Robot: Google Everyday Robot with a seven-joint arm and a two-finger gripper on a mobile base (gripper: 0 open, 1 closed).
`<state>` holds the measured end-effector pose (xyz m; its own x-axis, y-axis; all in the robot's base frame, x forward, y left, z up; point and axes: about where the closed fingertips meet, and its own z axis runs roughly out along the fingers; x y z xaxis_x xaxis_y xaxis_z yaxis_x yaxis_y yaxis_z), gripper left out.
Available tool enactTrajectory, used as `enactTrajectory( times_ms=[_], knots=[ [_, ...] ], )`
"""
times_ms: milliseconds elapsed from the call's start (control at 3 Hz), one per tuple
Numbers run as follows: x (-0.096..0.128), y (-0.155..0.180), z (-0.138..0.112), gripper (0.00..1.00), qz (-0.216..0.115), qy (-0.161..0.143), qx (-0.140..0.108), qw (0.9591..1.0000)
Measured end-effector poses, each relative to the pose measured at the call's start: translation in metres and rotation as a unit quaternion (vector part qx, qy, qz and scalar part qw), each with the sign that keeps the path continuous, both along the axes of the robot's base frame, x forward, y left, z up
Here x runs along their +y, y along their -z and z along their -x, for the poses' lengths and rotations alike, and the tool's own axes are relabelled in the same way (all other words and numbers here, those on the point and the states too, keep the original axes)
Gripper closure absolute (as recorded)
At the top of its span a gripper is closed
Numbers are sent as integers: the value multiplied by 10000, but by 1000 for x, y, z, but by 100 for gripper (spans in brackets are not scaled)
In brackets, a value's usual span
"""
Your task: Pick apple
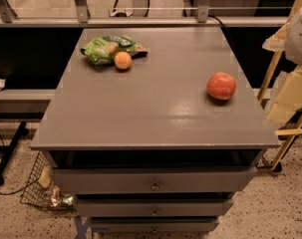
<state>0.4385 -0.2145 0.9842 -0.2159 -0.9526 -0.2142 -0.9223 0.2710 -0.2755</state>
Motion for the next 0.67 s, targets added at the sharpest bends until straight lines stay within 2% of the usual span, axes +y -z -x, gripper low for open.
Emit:
enactTrajectory(
  times_ms=[333,667],
  knots=[
    [0,0,0,0,0,0,-1,10000],
    [-4,5,-28,0,-350,9,82,9994]
  ],
)
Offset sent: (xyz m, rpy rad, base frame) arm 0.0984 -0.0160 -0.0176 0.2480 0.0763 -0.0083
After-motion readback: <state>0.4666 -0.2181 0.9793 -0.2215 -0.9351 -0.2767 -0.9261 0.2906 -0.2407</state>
